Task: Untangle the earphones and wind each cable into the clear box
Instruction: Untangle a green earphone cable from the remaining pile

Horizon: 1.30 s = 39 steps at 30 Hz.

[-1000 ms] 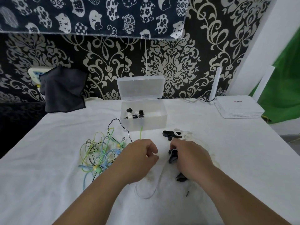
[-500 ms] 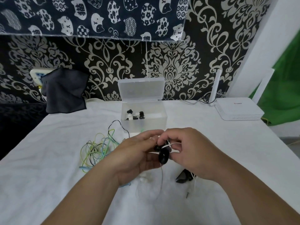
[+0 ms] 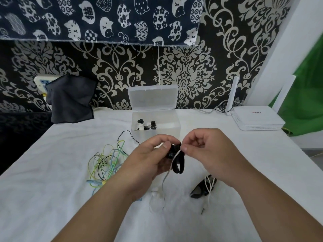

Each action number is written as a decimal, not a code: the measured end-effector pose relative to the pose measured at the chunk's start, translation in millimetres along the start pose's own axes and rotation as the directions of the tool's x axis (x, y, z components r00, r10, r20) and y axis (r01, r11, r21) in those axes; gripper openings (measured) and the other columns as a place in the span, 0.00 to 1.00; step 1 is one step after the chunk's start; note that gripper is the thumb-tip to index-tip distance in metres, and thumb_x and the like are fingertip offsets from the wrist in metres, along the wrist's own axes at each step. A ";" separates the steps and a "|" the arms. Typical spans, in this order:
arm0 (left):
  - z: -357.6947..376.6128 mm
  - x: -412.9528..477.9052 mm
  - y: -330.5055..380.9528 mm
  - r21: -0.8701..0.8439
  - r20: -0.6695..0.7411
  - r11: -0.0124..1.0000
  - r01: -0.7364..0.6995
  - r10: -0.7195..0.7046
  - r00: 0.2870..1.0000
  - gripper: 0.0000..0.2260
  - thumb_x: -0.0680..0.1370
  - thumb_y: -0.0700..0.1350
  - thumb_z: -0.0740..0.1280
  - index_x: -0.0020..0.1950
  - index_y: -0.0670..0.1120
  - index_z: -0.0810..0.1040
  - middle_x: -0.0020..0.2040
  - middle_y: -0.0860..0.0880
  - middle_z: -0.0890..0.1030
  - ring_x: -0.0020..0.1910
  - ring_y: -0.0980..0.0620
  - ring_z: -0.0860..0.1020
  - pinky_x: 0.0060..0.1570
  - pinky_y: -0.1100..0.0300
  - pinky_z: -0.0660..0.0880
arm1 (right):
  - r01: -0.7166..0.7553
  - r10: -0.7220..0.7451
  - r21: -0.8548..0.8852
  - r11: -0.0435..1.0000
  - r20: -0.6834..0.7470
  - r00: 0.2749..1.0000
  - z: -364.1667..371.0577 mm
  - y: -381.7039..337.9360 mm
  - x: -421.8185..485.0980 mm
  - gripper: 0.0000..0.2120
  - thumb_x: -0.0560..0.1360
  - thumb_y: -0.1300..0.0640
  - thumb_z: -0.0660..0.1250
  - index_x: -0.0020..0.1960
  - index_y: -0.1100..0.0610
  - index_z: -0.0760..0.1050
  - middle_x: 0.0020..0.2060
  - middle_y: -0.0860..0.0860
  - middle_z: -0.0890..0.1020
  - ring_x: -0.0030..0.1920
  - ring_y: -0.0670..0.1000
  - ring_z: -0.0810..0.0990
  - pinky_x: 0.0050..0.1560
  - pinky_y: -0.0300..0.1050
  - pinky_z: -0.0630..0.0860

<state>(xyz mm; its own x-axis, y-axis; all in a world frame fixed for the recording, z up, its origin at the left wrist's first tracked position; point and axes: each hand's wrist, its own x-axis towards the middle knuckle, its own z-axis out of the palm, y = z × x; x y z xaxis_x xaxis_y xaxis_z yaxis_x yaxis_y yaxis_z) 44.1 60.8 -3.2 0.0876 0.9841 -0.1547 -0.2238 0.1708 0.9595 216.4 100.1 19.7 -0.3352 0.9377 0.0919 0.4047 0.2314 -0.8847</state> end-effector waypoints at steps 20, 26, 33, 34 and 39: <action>-12.2 -7.1 6.7 0.370 0.094 0.928 -0.049 0.015 0.995 0.12 0.76 0.38 0.71 0.57 0.50 0.84 0.47 0.44 0.86 0.48 0.53 0.83 0.52 0.61 0.75 | 0.034 0.163 0.374 0.927 -0.482 0.861 -34.7 -0.7 11.5 0.13 0.82 0.62 0.60 0.41 0.54 0.74 0.28 0.47 0.79 0.29 0.49 0.76 0.34 0.44 0.73; -16.0 -9.9 12.9 0.421 0.119 0.906 -0.047 -0.004 0.993 0.14 0.77 0.35 0.70 0.58 0.50 0.83 0.43 0.54 0.86 0.44 0.60 0.82 0.45 0.70 0.74 | 0.201 0.385 0.815 0.544 -0.455 0.803 -60.2 4.9 16.1 0.08 0.83 0.61 0.57 0.46 0.56 0.70 0.35 0.55 0.86 0.38 0.55 0.86 0.39 0.43 0.81; -16.3 -10.8 16.0 0.413 0.148 0.907 -0.083 0.022 0.989 0.16 0.77 0.33 0.68 0.56 0.53 0.84 0.46 0.48 0.86 0.46 0.54 0.82 0.49 0.64 0.74 | 0.191 0.402 0.824 0.533 -0.445 0.800 -65.7 10.2 15.3 0.07 0.84 0.61 0.56 0.48 0.57 0.69 0.36 0.56 0.86 0.41 0.55 0.87 0.41 0.43 0.82; -17.0 -10.6 15.3 0.415 0.144 0.906 -0.084 0.026 0.989 0.16 0.78 0.34 0.68 0.56 0.53 0.85 0.45 0.47 0.85 0.45 0.54 0.81 0.50 0.60 0.75 | 0.153 0.432 0.825 0.544 -0.432 0.791 -65.4 13.4 16.4 0.06 0.84 0.61 0.56 0.49 0.57 0.69 0.35 0.55 0.86 0.40 0.54 0.87 0.39 0.42 0.82; -16.9 -12.3 16.0 0.368 0.131 0.925 -0.098 0.053 0.990 0.16 0.77 0.33 0.68 0.54 0.53 0.85 0.44 0.37 0.81 0.43 0.53 0.80 0.45 0.52 0.82 | -0.051 0.593 0.816 0.576 -0.374 0.714 -66.5 29.6 19.3 0.05 0.84 0.61 0.56 0.52 0.58 0.70 0.38 0.56 0.84 0.32 0.51 0.85 0.30 0.39 0.81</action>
<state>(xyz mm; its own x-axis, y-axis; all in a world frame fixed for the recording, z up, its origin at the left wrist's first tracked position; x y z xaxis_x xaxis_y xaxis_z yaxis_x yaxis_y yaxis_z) 23.1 52.3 10.1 0.2016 0.9768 -0.0719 0.1414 0.0436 0.9890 278.5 142.2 25.7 0.3187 0.9031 -0.2878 -0.4434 -0.1263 -0.8874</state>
